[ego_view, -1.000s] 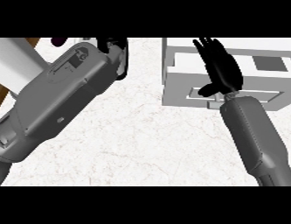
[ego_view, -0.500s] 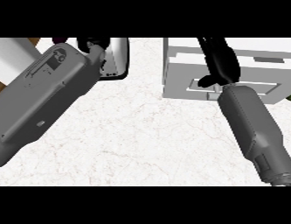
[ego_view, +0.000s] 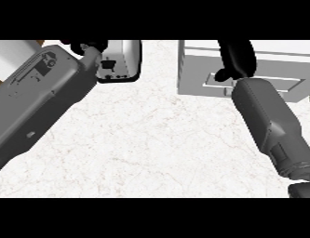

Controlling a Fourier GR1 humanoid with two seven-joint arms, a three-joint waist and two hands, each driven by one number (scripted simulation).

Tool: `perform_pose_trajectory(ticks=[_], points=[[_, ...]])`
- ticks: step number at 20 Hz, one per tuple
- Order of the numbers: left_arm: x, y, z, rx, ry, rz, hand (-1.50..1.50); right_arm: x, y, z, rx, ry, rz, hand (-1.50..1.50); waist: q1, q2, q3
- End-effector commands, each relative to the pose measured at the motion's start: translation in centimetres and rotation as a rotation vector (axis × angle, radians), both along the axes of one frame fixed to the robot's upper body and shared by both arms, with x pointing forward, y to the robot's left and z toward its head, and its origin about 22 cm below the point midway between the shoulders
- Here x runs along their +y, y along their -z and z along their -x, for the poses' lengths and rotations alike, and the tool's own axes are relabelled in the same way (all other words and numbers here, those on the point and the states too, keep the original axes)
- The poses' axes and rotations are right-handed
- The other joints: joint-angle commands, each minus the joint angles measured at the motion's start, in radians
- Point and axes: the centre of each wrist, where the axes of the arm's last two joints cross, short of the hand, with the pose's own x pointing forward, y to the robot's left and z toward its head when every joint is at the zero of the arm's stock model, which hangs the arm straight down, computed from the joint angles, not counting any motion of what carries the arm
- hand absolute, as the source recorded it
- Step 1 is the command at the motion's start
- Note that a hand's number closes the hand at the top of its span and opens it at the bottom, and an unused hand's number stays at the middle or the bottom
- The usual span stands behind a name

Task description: Pick up the can, place it into the drawer and close the drawer

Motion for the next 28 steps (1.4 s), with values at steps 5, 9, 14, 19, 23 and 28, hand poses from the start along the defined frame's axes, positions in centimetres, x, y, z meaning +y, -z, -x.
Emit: perform_pose_trajectory(ticks=[5,9,14,19,23,28], points=[[-0.9,-0.8,1.1,0.005,0.030,-0.008,-1.50,-0.4,-4.3,-2.0,-0.058,0.053,0.011,-1.50,0.030,0.012,0.005],[0.2,0.0,1.2,-0.006,0.020,-0.024,-1.50,-0.8,-6.1,-2.5,-0.055,0.075,0.013,-1.50,0.032,0.015,0.004],[-0.6,0.8,2.4,0.003,0.052,-0.009,-1.50,0.6,-7.2,-2.9,0.032,-0.020,-0.047,-1.50,0.051,0.014,0.005],[0.9,-0.9,1.6,-0.011,0.025,0.003,-1.50,2.1,-5.2,-2.5,0.110,-0.104,-0.422,-1.50,0.037,0.023,0.009],[0.5,0.2,2.1,0.007,0.033,-0.008,-1.50,0.7,-6.3,-2.8,0.114,-0.165,-0.632,-1.50,0.026,0.012,0.010],[0.5,-0.6,2.3,-0.002,0.046,0.002,-1.50,0.3,-7.0,-3.0,0.115,-0.176,-0.690,-1.50,0.029,0.020,0.006]])
